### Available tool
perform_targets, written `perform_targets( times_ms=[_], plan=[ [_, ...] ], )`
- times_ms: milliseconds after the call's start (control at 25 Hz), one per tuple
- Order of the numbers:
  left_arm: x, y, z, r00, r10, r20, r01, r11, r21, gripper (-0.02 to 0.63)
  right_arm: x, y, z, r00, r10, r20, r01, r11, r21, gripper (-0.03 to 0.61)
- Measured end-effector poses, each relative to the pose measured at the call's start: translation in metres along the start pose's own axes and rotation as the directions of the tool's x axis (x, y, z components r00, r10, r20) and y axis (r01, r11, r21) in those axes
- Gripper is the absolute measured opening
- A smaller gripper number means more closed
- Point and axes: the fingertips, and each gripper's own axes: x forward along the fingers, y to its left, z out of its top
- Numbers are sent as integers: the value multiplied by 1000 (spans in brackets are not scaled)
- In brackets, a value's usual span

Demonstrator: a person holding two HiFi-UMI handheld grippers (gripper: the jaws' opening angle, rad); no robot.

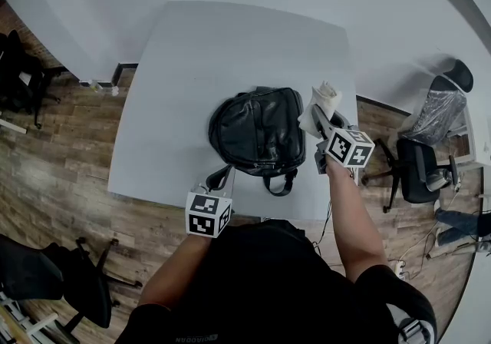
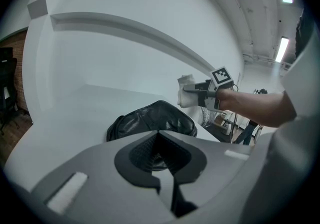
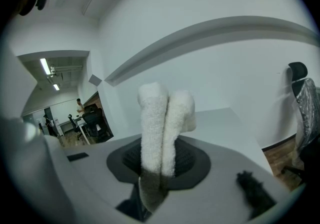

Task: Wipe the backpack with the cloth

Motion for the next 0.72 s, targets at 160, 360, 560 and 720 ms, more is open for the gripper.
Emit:
perform_targets(
  times_ms=[160, 360, 560, 720],
  plan=[
    [-1, 4, -1, 1000, 13, 3, -13, 1000, -11, 6, -1, 18, 2, 999, 47, 14, -47, 999, 22, 94],
    [-2, 9, -4, 1000, 25, 1, -25, 999, -21, 7, 7, 56, -17, 989, 150, 2, -149, 982, 111, 94],
    [-12, 19, -8, 998, 55, 0, -55, 998, -36, 6, 25, 106, -56, 964, 255, -76, -241, 958, 155, 94],
    [-19, 26, -10, 997, 79, -3, -79, 996, -40, 8, 37, 149, -91, 927, 344, -150, -316, 931, 184, 94]
  ],
)
